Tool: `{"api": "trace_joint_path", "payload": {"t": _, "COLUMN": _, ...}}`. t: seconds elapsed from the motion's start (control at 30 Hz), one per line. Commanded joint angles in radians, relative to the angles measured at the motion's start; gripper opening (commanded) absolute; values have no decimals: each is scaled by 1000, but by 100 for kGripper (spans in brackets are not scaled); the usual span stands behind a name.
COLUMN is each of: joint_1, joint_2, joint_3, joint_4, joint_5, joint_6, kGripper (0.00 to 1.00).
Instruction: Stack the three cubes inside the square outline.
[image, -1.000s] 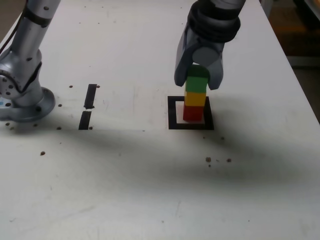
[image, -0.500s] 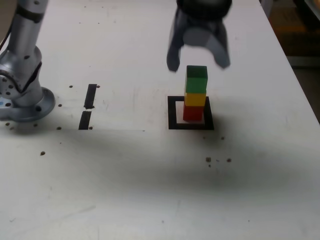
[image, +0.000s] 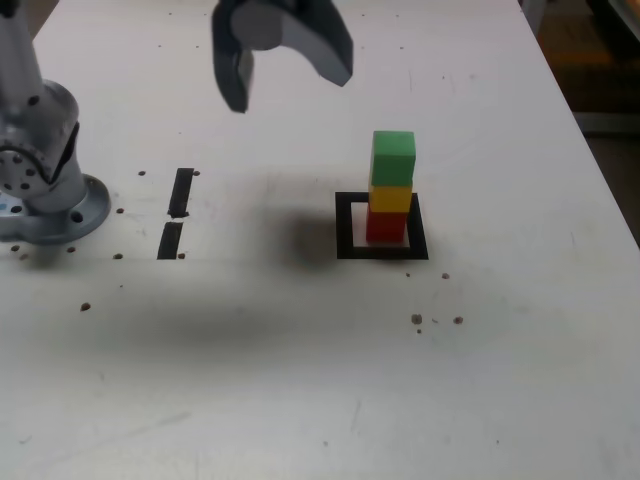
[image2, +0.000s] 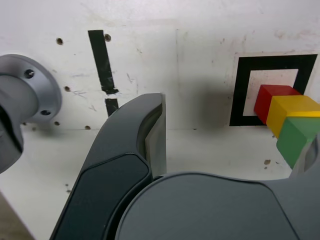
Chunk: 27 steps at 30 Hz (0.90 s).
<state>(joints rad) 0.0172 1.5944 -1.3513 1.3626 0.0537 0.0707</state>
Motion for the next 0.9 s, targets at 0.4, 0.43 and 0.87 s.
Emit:
{"api": "trace_joint_path", "payload": {"t": 0.4, "joint_1": 7, "joint_2": -218, "joint_3": 693, "joint_4": -330, "joint_5": -7, "joint_6": 0, "kGripper": 100}}
{"api": "trace_joint_path", "payload": {"t": 0.43, "joint_1": 7, "joint_2": -218, "joint_3": 701, "joint_4": -336, "joint_5": -9, "joint_6": 0, "kGripper": 100}}
{"api": "trace_joint_path", "payload": {"t": 0.87, "joint_1": 7, "joint_2": -250, "joint_3": 720, "joint_4": -344, "joint_5": -31, "joint_6": 0, "kGripper": 100}}
